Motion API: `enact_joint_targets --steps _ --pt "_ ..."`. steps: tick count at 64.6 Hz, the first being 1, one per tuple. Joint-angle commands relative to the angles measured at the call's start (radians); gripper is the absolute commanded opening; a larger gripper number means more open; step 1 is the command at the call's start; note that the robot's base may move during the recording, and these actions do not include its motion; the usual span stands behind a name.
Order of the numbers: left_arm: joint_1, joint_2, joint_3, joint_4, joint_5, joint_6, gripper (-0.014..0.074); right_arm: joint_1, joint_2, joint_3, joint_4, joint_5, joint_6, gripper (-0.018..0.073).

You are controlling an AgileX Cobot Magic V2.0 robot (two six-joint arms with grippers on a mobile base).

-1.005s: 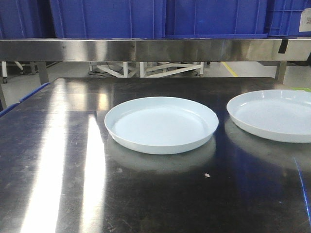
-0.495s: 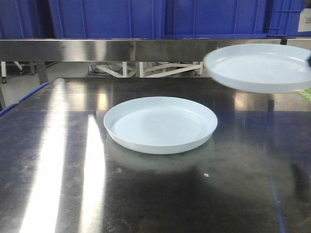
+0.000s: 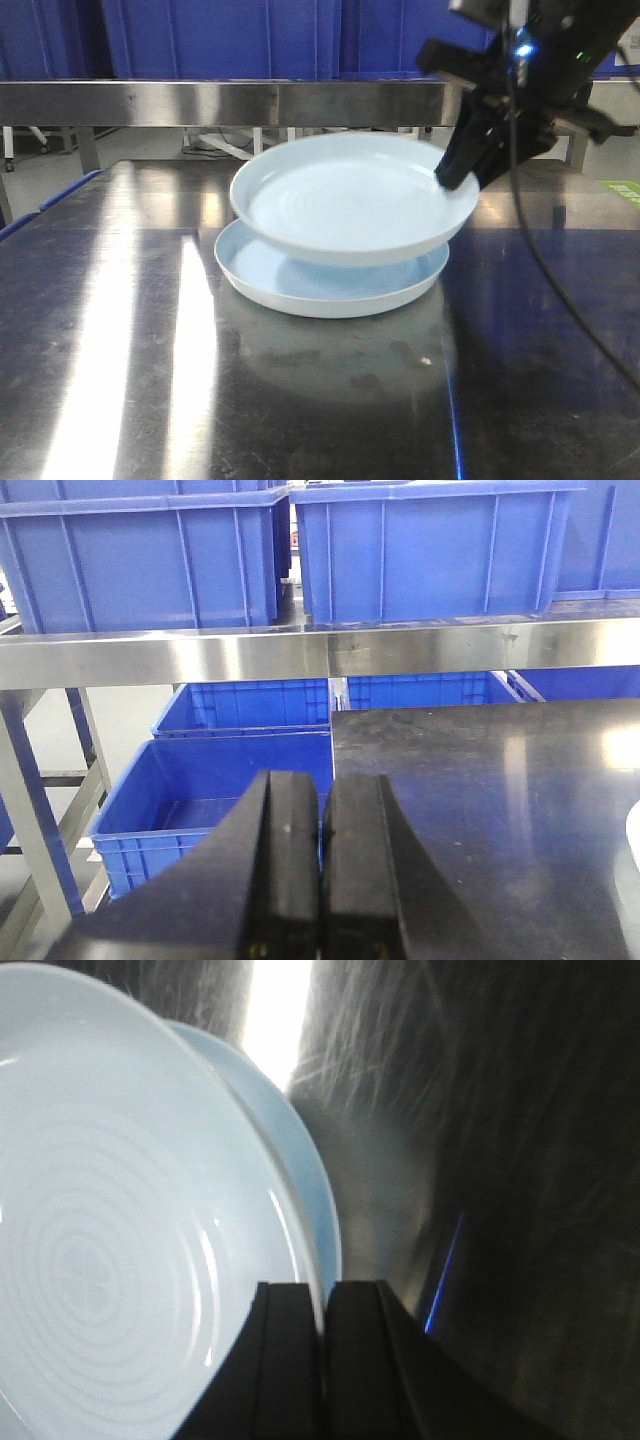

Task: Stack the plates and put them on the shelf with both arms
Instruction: 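Lift the second plate with the right gripper over the center plate, then lower the plate onto the center plate and open the right gripper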

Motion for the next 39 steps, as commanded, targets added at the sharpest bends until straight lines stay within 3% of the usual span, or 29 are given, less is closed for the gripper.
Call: enact_joint_targets --steps 1,14,29,39 --pt "0.001 0.006 -0.028 -0.003 -0.086 -0.003 0.0082 0.017 -0.025 -0.034 0.030 -0.029 0.007 0.0060" --pt "0.001 0.006 -0.028 -0.003 -0.086 -0.003 0.0082 0.022 -0.013 -0.034 0.030 -0.067 0.007 0.0075" --pt "0.001 0.006 -0.028 -0.003 -0.086 -0.003 0.0082 0.024 -0.004 -0.034 0.014 -0.041 0.007 0.0331" --pt "0.001 0.006 -0.028 -0.003 -0.086 -0.003 0.0082 0.024 -0.004 -0.033 -0.020 -0.038 0.007 0.0357"
